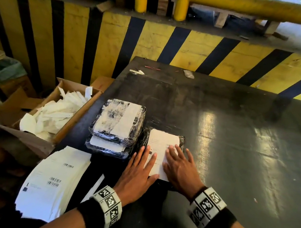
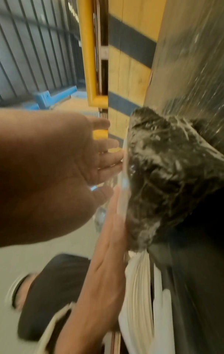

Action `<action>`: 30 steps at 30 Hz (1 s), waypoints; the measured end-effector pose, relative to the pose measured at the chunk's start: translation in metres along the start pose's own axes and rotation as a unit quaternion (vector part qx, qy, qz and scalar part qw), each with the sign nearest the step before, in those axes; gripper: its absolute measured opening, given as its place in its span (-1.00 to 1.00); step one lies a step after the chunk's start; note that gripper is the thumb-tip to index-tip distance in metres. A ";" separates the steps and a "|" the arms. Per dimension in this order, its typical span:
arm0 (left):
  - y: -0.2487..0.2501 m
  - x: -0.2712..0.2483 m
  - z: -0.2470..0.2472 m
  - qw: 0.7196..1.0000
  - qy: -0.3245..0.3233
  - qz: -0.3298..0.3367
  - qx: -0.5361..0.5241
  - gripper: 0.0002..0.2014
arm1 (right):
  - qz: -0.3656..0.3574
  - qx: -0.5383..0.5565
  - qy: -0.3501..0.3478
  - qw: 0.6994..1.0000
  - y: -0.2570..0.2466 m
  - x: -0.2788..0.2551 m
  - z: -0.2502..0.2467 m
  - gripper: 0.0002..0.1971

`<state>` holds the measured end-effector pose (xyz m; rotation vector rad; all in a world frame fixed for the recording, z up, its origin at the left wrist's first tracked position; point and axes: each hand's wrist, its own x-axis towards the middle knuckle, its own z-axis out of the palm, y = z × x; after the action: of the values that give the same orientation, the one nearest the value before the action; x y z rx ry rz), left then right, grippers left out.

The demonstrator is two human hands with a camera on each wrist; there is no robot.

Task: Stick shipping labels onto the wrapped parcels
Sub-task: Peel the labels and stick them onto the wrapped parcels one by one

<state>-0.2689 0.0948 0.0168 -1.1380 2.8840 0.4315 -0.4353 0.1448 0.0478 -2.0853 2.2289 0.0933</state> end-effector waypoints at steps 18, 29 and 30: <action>-0.003 -0.003 -0.001 1.000 0.017 0.013 -0.007 -0.33 | -0.130 -0.017 -0.080 0.988 0.014 0.035 -0.024 -0.14; -0.005 0.002 0.013 0.998 0.056 -0.007 0.028 -0.35 | -0.139 -0.068 -0.105 0.982 -0.001 0.096 -0.041 -0.48; -0.005 0.002 0.013 0.998 0.054 -0.010 0.032 -0.35 | -0.142 -0.076 -0.101 0.982 -0.001 0.097 -0.041 -0.48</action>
<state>-0.2685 0.0933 0.0029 -1.2161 2.9496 0.2838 -0.4411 0.0438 0.0784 -2.3286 1.8430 0.4441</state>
